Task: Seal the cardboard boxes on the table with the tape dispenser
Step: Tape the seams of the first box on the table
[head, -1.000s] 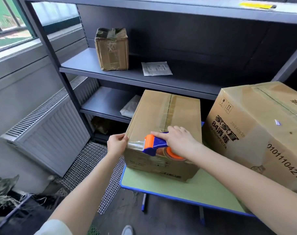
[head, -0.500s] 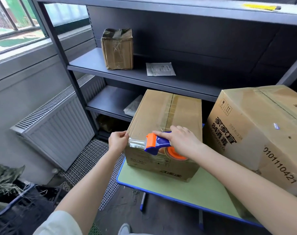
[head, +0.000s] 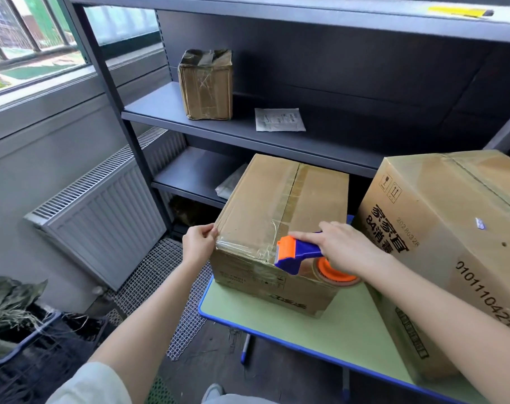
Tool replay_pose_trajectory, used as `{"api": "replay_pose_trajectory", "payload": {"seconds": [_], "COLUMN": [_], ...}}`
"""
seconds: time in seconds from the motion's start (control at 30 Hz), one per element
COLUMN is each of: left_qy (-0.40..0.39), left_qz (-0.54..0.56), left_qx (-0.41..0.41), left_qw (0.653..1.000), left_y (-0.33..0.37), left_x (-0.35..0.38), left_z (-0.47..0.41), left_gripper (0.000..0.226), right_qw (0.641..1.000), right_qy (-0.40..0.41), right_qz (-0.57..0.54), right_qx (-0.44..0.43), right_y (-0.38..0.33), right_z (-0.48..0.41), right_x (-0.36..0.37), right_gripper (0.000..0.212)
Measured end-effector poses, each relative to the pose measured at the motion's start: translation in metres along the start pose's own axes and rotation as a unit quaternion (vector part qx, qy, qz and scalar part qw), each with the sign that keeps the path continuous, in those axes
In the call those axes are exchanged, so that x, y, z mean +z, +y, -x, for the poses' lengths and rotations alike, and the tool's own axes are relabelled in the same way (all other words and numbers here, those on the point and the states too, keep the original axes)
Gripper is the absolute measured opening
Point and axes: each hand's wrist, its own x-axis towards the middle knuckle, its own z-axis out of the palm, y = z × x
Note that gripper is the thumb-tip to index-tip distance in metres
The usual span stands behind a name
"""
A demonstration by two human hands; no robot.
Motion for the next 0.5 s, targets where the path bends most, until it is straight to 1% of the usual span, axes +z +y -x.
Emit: {"api": "replay_pose_trajectory", "payload": {"seconds": [0.13, 0.23, 0.3, 0.33, 0.37, 0.4, 0.47, 0.5], "left_qy": [0.003, 0.007, 0.025, 0.041, 0.057, 0.065, 0.043, 0.026], "left_qz": [-0.013, -0.024, -0.079, -0.128, -0.172, -0.197, -0.249, -0.294], "left_qx": [0.001, 0.001, 0.038, 0.080, 0.145, 0.232, 0.394, 0.446], "left_qw": [1.000, 1.000, 0.996, 0.988, 0.973, 0.950, 0.884, 0.845], "left_y": [0.001, 0.002, 0.002, 0.001, 0.000, -0.002, -0.010, -0.014], "left_x": [0.001, 0.000, -0.003, -0.005, -0.008, -0.010, -0.011, -0.009], "left_z": [-0.002, 0.000, 0.007, 0.013, 0.020, 0.026, 0.037, 0.040], "left_gripper": [0.029, 0.034, 0.039, 0.041, 0.042, 0.045, 0.057, 0.063], "right_qw": [1.000, 1.000, 1.000, 1.000, 1.000, 1.000, 1.000, 1.000], "right_qy": [-0.002, 0.003, 0.003, 0.004, 0.006, 0.010, 0.012, 0.011], "right_qz": [-0.002, 0.011, 0.012, 0.012, 0.013, 0.013, 0.010, 0.008], "right_qx": [0.002, -0.002, -0.001, 0.000, 0.001, 0.003, 0.006, 0.006], "right_y": [0.003, -0.001, -0.002, -0.002, -0.002, -0.002, -0.001, -0.001], "right_z": [0.004, 0.007, 0.008, 0.009, 0.010, 0.011, 0.012, 0.012], "right_x": [0.004, 0.003, 0.002, 0.002, 0.002, 0.002, 0.003, 0.003], "right_gripper": [0.060, 0.060, 0.059, 0.059, 0.059, 0.059, 0.059, 0.059]}}
